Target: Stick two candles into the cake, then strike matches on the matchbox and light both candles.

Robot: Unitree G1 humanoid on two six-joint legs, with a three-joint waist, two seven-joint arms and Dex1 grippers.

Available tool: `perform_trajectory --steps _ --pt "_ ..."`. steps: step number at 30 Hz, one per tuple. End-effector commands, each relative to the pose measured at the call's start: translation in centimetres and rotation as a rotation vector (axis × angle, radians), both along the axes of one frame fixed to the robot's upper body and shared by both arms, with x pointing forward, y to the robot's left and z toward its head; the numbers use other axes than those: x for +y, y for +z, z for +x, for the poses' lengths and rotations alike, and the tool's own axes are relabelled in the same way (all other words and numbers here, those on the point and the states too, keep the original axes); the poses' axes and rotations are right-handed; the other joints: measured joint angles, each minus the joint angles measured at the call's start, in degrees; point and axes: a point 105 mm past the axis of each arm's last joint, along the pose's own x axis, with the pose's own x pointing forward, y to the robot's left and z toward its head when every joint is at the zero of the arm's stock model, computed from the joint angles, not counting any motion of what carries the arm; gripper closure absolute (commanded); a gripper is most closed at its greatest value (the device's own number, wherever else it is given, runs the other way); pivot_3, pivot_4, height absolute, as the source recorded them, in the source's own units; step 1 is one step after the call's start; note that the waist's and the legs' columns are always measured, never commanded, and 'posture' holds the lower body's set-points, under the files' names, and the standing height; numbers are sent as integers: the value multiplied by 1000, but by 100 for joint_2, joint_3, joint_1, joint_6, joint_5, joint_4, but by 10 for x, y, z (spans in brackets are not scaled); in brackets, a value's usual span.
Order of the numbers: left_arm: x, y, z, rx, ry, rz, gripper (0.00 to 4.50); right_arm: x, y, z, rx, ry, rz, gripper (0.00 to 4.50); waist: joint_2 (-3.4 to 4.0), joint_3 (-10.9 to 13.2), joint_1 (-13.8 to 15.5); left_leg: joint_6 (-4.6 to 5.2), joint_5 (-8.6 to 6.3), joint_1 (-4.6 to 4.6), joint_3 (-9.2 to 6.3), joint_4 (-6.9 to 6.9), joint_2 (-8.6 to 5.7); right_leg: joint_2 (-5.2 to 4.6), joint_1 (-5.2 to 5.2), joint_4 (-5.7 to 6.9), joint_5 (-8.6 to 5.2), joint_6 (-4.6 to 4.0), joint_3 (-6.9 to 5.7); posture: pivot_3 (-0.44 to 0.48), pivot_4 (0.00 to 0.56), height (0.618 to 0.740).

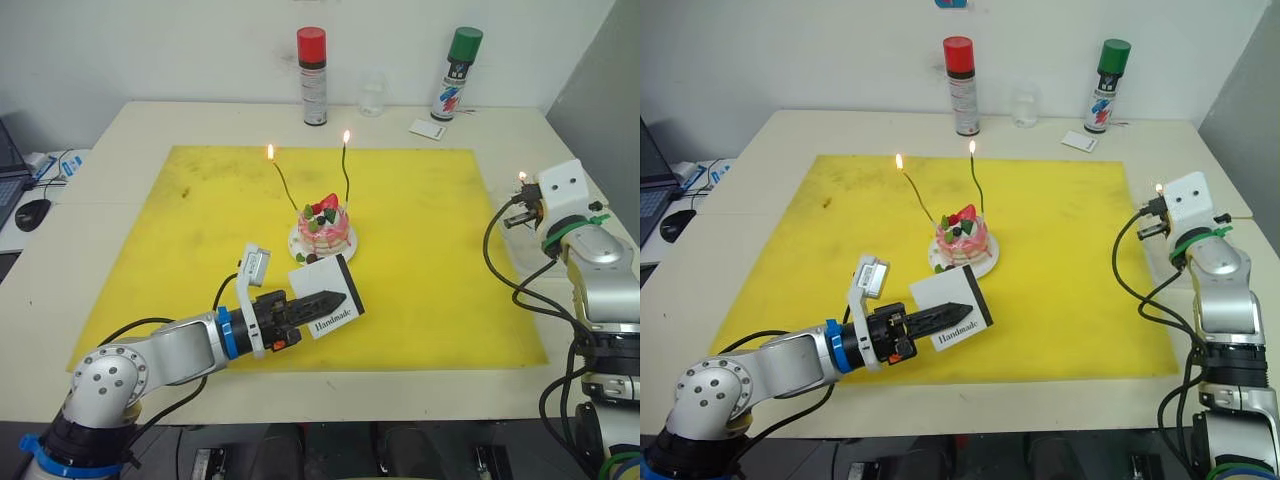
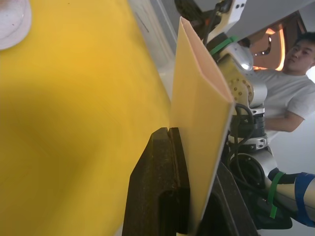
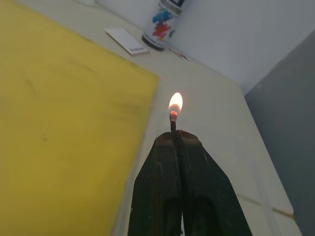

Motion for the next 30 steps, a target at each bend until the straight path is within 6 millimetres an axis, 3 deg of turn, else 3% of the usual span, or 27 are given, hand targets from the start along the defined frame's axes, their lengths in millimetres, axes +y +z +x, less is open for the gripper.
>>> perform_trajectory --steps 1,4,7,15,18,26,30 --pt "-3 8 -3 -32 -11 -24 4500 -25 10 -1 -23 -116 35 4458 0 0 4 0 0 0 1 0 0 0 0 0 0 0 0 0 150 740" --pt "-3 7 -5 -29 -6 -25 4500 -34 5 -1 -5 -163 79 4458 0 0 9 0 0 -1 1 0 -1 0 0 -2 0 0 0 0 150 740" --pt "-4 7 -5 -28 -1 -26 4500 -38 5 -2 -8 -179 103 3822 0 0 8 0 0 -1 0 0 0 0 0 -2 0 0 0 0 150 740" --pt "-4 7 -6 -30 -2 -26 4500 -41 17 -3 -63 -198 75 1026 0 0 8 0 0 -1 1 0 0 0 0 -2 0 0 0 0 150 740" --pt "-3 7 -6 -27 -7 -22 4500 -33 29 -3 -116 -158 63 38 0 0 8 0 0 -1 1 0 0 0 0 -2 0 1 1 0 150 740" --pt "2 -1 -10 7 -42 45 4500 51 40 1 -114 315 40 38 1 0 -11 0 0 0 -1 0 1 1 1 -1 -1 1 -1 0 150 740" --pt "7 -11 -11 28 -80 122 4500 109 32 -23 0 728 32 38 2 1 3 0 0 -1 -2 -1 1 1 1 -2 -1 1 -2 0 150 740"
